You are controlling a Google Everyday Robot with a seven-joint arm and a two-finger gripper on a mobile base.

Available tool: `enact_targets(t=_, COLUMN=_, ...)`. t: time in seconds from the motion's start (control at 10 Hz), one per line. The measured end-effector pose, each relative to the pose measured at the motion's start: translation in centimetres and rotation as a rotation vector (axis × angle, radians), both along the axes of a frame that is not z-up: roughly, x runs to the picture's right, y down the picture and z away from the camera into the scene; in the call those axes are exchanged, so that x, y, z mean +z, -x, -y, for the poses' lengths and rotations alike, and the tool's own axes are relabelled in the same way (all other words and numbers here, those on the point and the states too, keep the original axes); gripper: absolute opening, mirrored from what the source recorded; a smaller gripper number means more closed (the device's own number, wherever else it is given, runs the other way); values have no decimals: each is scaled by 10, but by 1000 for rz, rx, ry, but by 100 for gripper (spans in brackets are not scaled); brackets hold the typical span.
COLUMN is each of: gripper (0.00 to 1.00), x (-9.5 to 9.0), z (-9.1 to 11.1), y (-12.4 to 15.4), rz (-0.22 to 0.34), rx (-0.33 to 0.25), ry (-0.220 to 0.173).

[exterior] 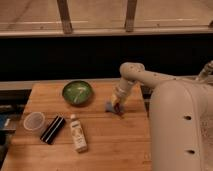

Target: Place the pepper on the white sponge

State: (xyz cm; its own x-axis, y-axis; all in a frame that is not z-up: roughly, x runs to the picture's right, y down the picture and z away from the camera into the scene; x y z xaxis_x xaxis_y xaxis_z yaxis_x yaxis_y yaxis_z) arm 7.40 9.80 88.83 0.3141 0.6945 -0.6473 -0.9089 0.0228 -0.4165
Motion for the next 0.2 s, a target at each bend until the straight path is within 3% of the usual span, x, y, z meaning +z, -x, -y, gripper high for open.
enact_targets(t=0.2, gripper=80, x=0, z=0, y=2, rz=2, rx=-2, ry=-1)
